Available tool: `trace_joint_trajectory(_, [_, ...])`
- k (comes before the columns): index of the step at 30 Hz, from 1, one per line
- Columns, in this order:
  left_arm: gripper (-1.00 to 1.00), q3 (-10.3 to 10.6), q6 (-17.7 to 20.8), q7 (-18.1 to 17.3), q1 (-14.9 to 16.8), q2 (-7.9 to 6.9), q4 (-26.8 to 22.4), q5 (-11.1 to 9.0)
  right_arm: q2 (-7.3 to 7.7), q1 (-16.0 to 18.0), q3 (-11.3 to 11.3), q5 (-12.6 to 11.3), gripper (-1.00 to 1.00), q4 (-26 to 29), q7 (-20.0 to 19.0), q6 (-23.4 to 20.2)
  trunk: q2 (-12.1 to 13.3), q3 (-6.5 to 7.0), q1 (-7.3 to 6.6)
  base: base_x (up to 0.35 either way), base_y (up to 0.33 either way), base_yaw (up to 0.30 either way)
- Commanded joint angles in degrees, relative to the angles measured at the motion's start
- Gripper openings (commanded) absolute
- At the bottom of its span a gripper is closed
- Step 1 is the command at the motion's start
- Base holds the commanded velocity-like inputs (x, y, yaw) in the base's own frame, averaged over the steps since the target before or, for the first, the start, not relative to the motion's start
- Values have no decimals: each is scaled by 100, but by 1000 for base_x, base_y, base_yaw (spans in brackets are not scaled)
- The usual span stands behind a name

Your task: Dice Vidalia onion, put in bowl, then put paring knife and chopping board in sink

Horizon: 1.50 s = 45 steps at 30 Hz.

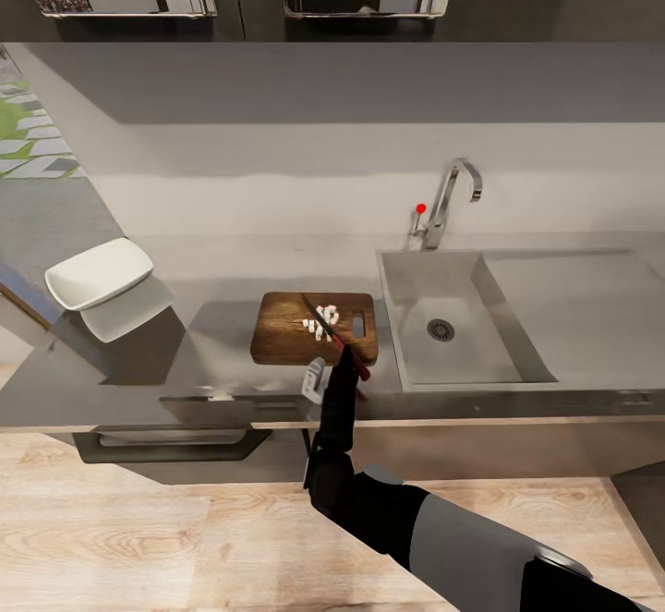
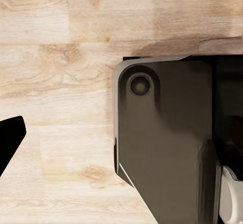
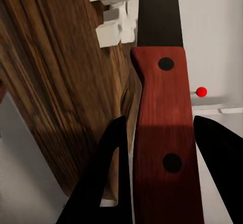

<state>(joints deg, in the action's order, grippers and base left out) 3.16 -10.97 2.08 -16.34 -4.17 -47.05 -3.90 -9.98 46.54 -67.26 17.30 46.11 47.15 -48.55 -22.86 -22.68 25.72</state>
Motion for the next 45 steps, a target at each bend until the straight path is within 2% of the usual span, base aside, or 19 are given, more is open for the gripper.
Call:
trace_joint_trajectory(1, [100,27,-10,24,-1,-6,-6,-41,-2,4,-15,-245,-100,-366,40,250,-6,-9,6,0,0,0])
trace_joint_trajectory(9, [100,27,-10,24,-1,-12,-6,-41,-2,4,-1,-222,-100,-270,76,330,-6,-9,6,0,0,0])
trace_joint_trajectory(10, [100,27,-10,23,-1,-13,-9,-37,-2,4,41,-215,-100,-177,90,482,-6,-9,6,0,0,0])
trace_joint_trajectory(12, [100,27,-10,23,-1,-11,-7,-39,-2,4,411,-211,-100,129,97,620,-6,-9,6,0,0,0])
trace_joint_trajectory(16, [100,27,-10,26,-1,-14,-6,-39,-2,4,2012,-282,-100,1034,-50,697,-6,-9,6,0,0,0])
trace_joint_trajectory(18, [100,27,-10,26,-1,-14,-6,-40,-2,4,2788,-396,-100,1506,-571,703,-6,-9,6,0,0,0])
trace_joint_trajectory(19, [100,27,-10,27,-1,-14,-6,-39,-2,4,3050,-437,-100,1662,-809,701,-6,-9,6,0,0,0])
trace_joint_trajectory(20, [100,27,-10,26,-1,-14,-11,-40,-2,4,3460,-504,-100,1897,-1212,695,-6,-9,6,0,0,0])
trace_joint_trajectory(22, [100,27,-10,27,-1,-11,-17,-41,188,4,4253,-638,-100,2204,-2045,672,-6,-9,6,0,0,0])
trace_joint_trajectory(23, [100,27,-10,25,-1,-10,-16,-39,292,4,4558,-677,-100,2259,-2411,668,-6,-9,6,0,0,0])
trace_joint_trajectory(25, [100,27,-10,23,-1,-9,-14,-40,409,4,4841,-702,-100,2290,-2829,665,-6,-9,6,0,0,0])
trace_joint_trajectory(28, [100,27,-10,22,-1,-8,-3,-41,663,4,5382,-756,-100,2297,-3559,667,-6,-9,6,0,0,0])
trace_joint_trajectory(29, [100,27,-10,24,-1,-6,-1,-41,721,4,5689,-830,-100,2289,-3841,665,-6,-9,6,0,0,0])
trace_joint_trajectory(30, [100,27,-10,25,-1,-6,10,-41,760,4,6110,-894,-100,2260,-4187,664,-6,-9,6,0,0,0])
trace_joint_trajectory(31, [100,27,-10,27,-1,-8,18,-41,773,4,6336,-913,-100,2242,-4376,665,-6,-9,6,0,0,0])
trace_joint_trajectory(33, [100,27,-10,28,5,-11,56,-45,784,4,6504,-923,-100,2146,-4525,676,-6,-9,6,44,0,0])
trace_joint_trajectory(35, [100,27,-10,25,10,-7,123,-48,786,4,6564,-922,-100,1970,-4564,692,-6,-9,6,211,0,0])
trace_joint_trajectory(45, [100,27,-10,22,17,16,160,-41,787,4,6606,-937,-100,1162,-4622,704,-6,-33,6,278,-107,0])
